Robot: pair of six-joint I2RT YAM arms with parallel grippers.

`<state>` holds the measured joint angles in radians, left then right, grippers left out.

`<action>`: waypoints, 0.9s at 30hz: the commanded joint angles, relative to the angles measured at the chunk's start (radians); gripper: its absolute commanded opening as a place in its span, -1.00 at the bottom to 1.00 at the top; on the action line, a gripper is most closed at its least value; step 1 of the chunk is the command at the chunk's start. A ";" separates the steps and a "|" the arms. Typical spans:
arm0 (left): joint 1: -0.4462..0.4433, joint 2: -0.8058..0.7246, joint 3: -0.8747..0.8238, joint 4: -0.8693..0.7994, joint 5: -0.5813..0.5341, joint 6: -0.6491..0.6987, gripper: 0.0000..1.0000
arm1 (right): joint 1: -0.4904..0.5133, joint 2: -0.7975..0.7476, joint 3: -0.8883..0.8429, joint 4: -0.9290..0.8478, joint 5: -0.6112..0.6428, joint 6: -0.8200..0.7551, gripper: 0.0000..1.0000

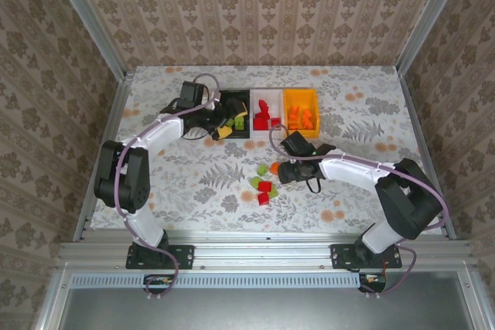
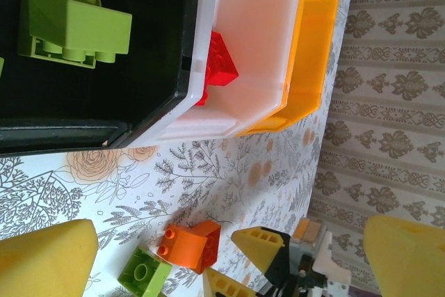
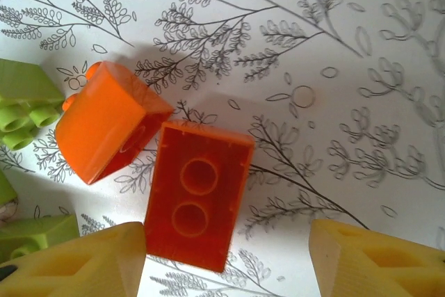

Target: Sort the legos into containers by color

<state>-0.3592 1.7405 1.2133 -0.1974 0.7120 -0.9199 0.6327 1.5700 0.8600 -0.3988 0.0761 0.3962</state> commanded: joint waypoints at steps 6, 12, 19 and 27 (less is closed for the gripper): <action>0.006 0.004 0.032 -0.026 0.022 0.024 1.00 | 0.004 0.067 -0.015 0.073 -0.021 0.000 0.16; 0.009 0.006 0.032 -0.028 0.018 0.028 1.00 | 0.002 0.088 0.007 0.079 0.024 -0.003 -0.23; 0.008 0.007 0.032 -0.027 0.018 0.027 1.00 | 0.005 0.063 -0.011 0.078 0.042 0.011 -0.36; 0.008 0.002 0.031 -0.022 0.024 0.023 1.00 | 0.004 -0.074 -0.017 0.029 0.134 0.033 -0.38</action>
<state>-0.3580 1.7405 1.2198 -0.1978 0.7120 -0.9199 0.6331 1.5642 0.8330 -0.3477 0.1402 0.4038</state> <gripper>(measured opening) 0.997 0.321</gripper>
